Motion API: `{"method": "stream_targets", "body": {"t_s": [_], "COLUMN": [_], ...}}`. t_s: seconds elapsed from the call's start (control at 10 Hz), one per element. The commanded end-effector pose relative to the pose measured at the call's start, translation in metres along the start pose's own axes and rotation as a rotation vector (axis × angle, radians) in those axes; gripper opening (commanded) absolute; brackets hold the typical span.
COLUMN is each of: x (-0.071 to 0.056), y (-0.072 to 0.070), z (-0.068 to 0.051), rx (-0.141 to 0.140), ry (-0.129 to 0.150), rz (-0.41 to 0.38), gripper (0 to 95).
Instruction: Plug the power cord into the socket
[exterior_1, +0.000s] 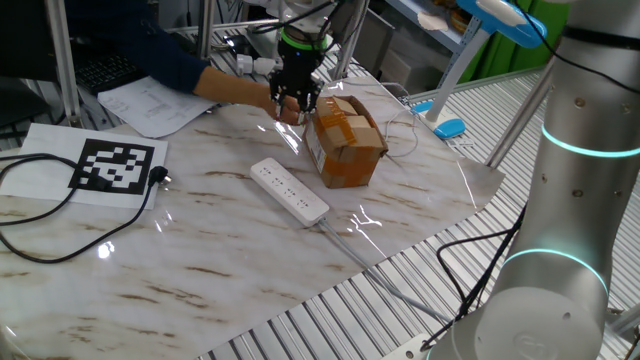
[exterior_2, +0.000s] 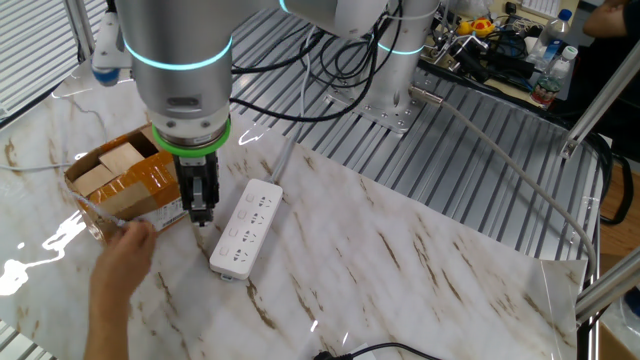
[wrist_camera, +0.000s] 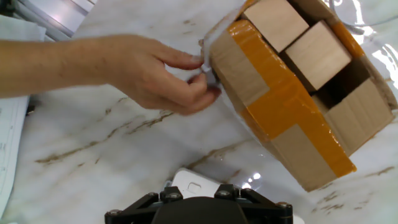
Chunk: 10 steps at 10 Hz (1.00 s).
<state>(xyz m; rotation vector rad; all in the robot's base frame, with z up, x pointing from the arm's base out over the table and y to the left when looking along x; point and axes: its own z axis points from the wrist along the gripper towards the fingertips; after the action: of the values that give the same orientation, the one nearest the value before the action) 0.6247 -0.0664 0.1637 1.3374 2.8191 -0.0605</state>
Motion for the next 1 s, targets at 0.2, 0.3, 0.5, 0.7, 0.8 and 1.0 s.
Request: {"method": "stream_targets", "body": {"t_s": [0.2, 0.3, 0.5, 0.7, 0.8, 1.0], "x": [0.0, 0.0002, 0.0005, 0.0008, 0.001, 0.0009], "y": [0.0007, 0.0002, -0.0003, -0.0005, -0.001, -0.0011], "z": [0.0002, 0.0006, 0.0007, 0.0007, -0.0003, -0.0004], "rx": [-0.002, -0.001, -0.002, -0.003, -0.001, 0.002], "ry": [0.003, 0.004, 0.004, 0.005, 0.003, 0.005], "rz": [-0.021, -0.014, -0.033, -0.037, -0.04, -0.04], "gripper": [38.0, 38.0, 38.0, 38.0, 38.0, 38.0]}}
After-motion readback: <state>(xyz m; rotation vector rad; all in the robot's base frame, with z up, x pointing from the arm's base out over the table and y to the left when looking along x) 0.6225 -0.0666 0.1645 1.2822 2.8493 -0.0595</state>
